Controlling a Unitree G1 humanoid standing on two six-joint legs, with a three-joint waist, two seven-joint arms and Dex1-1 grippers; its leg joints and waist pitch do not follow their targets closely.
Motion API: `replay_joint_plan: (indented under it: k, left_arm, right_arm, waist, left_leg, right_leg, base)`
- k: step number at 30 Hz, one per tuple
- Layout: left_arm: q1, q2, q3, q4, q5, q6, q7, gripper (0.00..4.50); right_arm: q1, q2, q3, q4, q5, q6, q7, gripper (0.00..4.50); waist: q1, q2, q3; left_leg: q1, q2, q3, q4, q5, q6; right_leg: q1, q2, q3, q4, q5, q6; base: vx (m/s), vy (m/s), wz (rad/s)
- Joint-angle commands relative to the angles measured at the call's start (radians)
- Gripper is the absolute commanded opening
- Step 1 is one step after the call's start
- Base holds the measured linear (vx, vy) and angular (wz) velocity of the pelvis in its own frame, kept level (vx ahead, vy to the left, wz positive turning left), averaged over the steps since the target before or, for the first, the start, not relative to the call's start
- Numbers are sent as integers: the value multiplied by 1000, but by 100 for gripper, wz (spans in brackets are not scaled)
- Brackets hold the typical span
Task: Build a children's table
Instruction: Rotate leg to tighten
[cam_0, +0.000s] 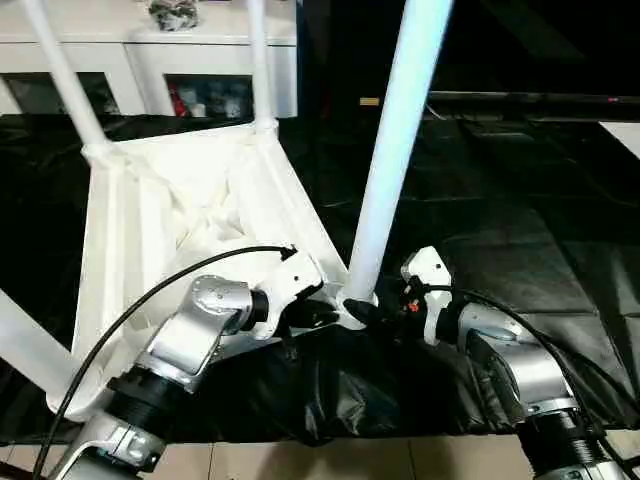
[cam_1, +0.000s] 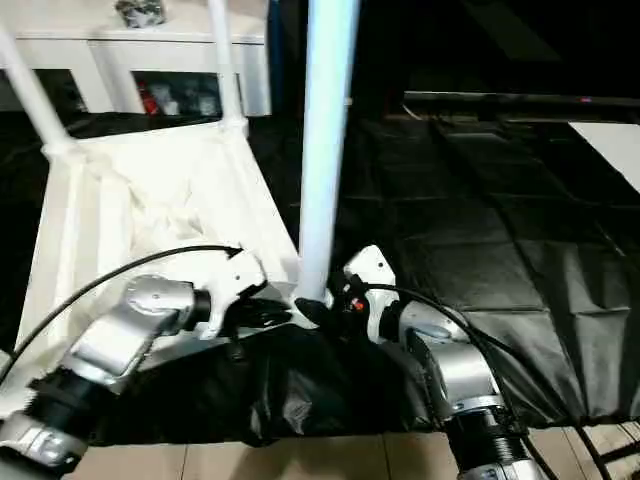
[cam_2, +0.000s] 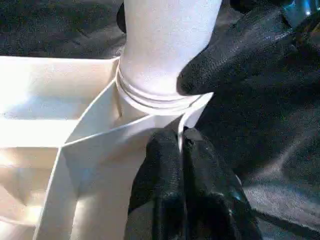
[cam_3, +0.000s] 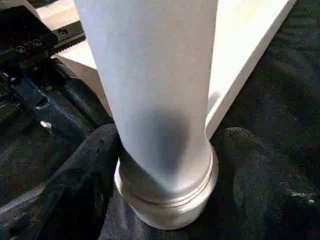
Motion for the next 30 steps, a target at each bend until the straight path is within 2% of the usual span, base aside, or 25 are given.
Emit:
replay_joint_plan:
  k: [1,3,11,12,17,19,22,24,26,28,30]
  left_arm:
    - [4,15,12,-23,-2,9,5,62]
    - [14,28,10,-25,-4,2,6,62]
    - [25,58,18,-14,-41,-12,-47,62]
    - [24,60,18,-7,-45,-14,-53,36]
    - [11,64,-1,36,-60,-21,-92,14]
    - [13,70,-13,42,-61,-35,-109,0]
    - [16,75,-25,46,-69,-57,-136,0]
    - [26,84,-40,45,-73,-128,-187,0]
    - [27,86,-43,45,-72,-135,-190,0]
    - [26,95,-57,52,-67,-164,-210,0]
    - [27,98,-63,51,-69,-172,-225,0]
  right_arm:
    - [0,-15,-5,8,-7,-3,4,354]
    - [2,-22,1,8,-3,-4,11,354]
    - [0,-37,16,14,8,-14,38,354]
    - [-2,-39,18,15,9,-16,42,354]
    - [-17,-64,51,26,-8,-58,93,354]
    - [-28,-74,58,42,-13,-61,109,379]
    - [-43,-84,66,55,-13,-63,133,389]
    - [-56,-95,78,56,-18,-87,159,422]
    - [-60,-97,83,57,-21,-97,166,422]
    - [-67,-109,99,63,-23,-117,193,422]
    - [-70,-120,111,67,-21,-123,219,422]
  waist:
    - [6,-1,-53]
    - [7,-4,-56]
    - [10,-7,-59]
    - [11,-8,-60]
    - [13,-8,-63]
    - [14,-9,-63]
    - [13,-8,-64]
    - [15,-11,-65]
    - [17,-9,-65]
    - [25,-6,-66]
    - [33,-7,-64]
  left_leg:
    - [-5,7,16,-65,-257,27]
    - [0,7,18,-62,-251,28]
    - [-4,5,19,-59,-216,35]
    - [-4,4,20,-58,-212,37]
    - [-4,4,20,-54,-195,41]
    - [-3,4,21,-53,-189,45]
    - [-4,4,20,-52,-187,49]
    - [-3,4,21,-51,-186,53]
    - [-2,5,22,-50,-188,52]
    - [4,7,23,-48,-186,52]
    - [8,9,25,-49,-201,53]
  right_leg:
    - [51,-31,29,-62,-285,-195]
    - [48,-30,30,-61,-277,-195]
    - [54,-31,30,-54,-242,-202]
    - [53,-32,30,-54,-243,-202]
    - [55,-32,29,-50,-217,-210]
    - [56,-31,29,-49,-206,-213]
    - [56,-31,29,-47,-199,-221]
    - [56,-32,29,-46,-197,-225]
    - [55,-32,30,-45,-198,-224]
    - [52,-32,31,-43,-177,-233]
    - [50,-30,32,-40,-170,-239]
  base:
    - [0,0,0]
    - [0,0,0]
    - [0,0,0]
    - [0,0,0]
    - [0,0,0]
    - [0,0,0]
    - [0,0,0]
    - [0,0,0]
    - [0,0,0]
    - [0,0,0]
    - [0,0,0]
